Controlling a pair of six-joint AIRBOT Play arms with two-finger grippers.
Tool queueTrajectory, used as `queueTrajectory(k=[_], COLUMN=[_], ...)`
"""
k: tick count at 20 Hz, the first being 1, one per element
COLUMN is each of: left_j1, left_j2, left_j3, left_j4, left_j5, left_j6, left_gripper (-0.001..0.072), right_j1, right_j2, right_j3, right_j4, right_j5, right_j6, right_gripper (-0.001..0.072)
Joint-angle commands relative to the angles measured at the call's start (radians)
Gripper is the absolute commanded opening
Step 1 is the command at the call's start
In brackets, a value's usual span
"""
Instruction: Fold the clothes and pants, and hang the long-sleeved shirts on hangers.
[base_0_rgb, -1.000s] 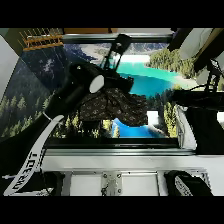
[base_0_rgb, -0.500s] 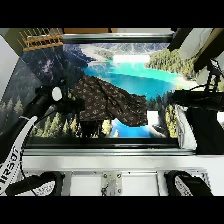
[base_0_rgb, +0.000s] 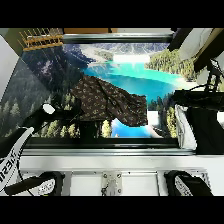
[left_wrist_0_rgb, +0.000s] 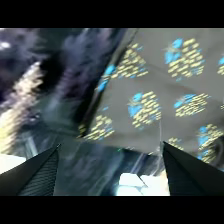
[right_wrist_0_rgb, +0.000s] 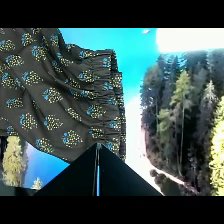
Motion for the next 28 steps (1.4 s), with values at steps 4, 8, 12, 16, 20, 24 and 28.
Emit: queueTrajectory(k=[4, 8, 12, 16, 20, 24, 28], left_j1=[-0.039, -0.081, -0.087, -0.055, -0.043, -0.043, -0.043], left_j2=[-0.062, -0.096, -0.108, -0.032, 0.049, 0.068, 0.068], left_j3=[0.000, 0.060, 0.111, 0.148, 0.076, 0.002, 0.003], left_j4=[-0.058, -0.055, -0.042, 0.104, 0.199, 0.208, 0.207], left_j5=[0.042, 0.044, 0.021, -0.026, -0.030, -0.028, -0.026], left_j6=[0.019, 0.019, 0.040, 0.047, 0.050, 0.050, 0.050], left_gripper=[0.0675, 0.0669, 0.0004, 0.0004, 0.0004, 0.0004, 0.0004], right_j1=[0.001, 0.001, 0.001, 0.001, 0.001, 0.001, 0.032], right_j2=[0.000, 0.000, 0.000, -0.003, -0.063, -0.199, -0.330], right_j3=[0.000, 0.000, 0.000, -0.002, -0.085, -0.291, -0.402], right_j4=[0.000, 0.000, 0.032, 0.069, 0.060, 0.126, 0.247], right_j5=[0.000, 0.000, 0.000, 0.000, 0.000, -0.101, -0.221], right_j6=[0.000, 0.000, 0.004, 0.004, 0.004, 0.004, -0.028], right_gripper=[0.0014, 0.0014, 0.0014, 0.0016, 0.0553, 0.0433, 0.0460])
